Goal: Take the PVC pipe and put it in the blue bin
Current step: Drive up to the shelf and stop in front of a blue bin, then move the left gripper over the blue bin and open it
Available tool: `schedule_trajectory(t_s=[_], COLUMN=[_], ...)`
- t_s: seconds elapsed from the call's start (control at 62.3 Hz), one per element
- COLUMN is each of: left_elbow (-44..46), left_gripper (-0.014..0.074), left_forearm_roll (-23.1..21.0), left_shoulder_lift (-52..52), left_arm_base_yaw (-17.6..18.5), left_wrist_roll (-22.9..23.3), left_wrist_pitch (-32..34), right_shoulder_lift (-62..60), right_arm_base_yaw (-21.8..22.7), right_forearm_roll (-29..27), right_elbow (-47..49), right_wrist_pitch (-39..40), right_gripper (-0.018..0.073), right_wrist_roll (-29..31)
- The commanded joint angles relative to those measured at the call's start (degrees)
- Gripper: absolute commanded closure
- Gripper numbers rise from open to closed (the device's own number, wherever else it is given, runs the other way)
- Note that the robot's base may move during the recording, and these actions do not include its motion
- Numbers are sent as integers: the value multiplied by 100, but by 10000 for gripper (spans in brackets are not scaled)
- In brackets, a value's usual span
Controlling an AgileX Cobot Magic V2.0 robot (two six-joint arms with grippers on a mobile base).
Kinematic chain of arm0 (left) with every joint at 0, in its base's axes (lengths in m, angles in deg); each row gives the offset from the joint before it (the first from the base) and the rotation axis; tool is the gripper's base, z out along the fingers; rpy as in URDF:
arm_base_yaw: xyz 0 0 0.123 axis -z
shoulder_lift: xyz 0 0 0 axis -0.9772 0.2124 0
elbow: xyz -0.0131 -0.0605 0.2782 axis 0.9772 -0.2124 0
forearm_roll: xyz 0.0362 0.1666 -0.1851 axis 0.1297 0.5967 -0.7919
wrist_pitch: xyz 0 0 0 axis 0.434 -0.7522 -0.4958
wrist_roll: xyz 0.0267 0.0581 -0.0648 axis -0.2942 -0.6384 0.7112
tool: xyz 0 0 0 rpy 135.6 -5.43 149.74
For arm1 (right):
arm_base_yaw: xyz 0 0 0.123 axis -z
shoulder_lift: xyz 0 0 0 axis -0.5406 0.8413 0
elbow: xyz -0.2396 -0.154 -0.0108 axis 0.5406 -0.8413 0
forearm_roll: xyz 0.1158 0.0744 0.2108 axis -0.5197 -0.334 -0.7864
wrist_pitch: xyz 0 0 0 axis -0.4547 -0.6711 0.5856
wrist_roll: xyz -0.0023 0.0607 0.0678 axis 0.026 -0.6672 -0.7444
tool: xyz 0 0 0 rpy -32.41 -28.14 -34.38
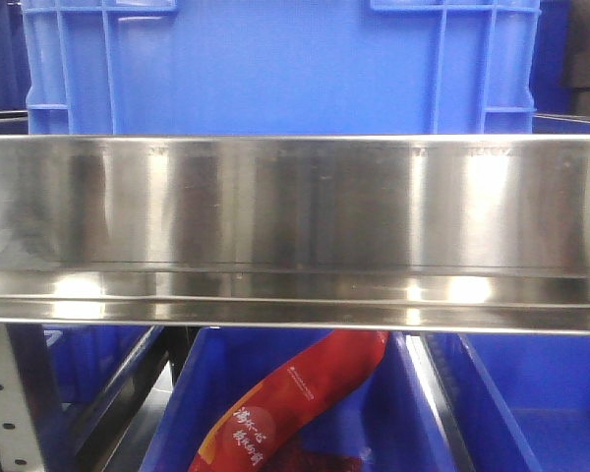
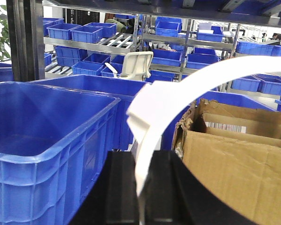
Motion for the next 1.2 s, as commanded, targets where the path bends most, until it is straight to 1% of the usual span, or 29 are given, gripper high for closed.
schedule_trajectory(t_s=[0.0, 0.305, 0.514, 0.61, 0.626, 0.691, 0.707, 0.755, 0.803, 0.867, 0.996, 1.108, 1.189], left_elbow=[5, 5, 5, 5, 5, 48, 79, 238, 426, 751, 1377, 1911, 2259], left_gripper=[707, 707, 707, 707, 707, 707, 707, 707, 707, 707, 707, 707, 707], left_forearm_roll=[13, 13, 13, 13, 13, -31, -31, -112, -126, -126, -126, -126, -126], left_shoulder_lift=[-19, -19, -19, -19, -19, 24, 44, 166, 305, 576, 1180, 1889, 2352], left_arm_base_yaw=[41, 41, 41, 41, 41, 41, 41, 41, 41, 41, 237, 695, 1013], left_wrist_roll=[15, 15, 15, 15, 15, 15, 15, 15, 15, 15, -9, -207, -242], left_wrist_pitch=[180, 621, 574, 543, 543, 596, 566, 431, 271, 17, -323, -480, -480], right_shoulder_lift=[-16, -16, -16, -16, -2, -2, -2, 24, 84, 272, 726, 1258, 1651], right_arm_base_yaw=[-4, -4, -4, -4, -4, -4, -4, -9, -19, -19, -93, -466, -776], right_forearm_roll=[44, 44, 44, 33, 3, -485, -674, -964, -1112, -1136, -1149, -1149, -1149], right_elbow=[-3, -3, -3, -3, -3, -3, -3, 9, 75, 227, 629, 1063, 1375], right_wrist_pitch=[152, 152, 182, 535, 548, 550, 587, 666, 610, 304, -153, -181, -160], right_gripper=[721, 721, 721, 721, 721, 721, 721, 721, 721, 721, 721, 721, 721], right_wrist_roll=[19, 19, 19, 19, 19, 19, 19, 19, 19, 19, 19, 41, 41])
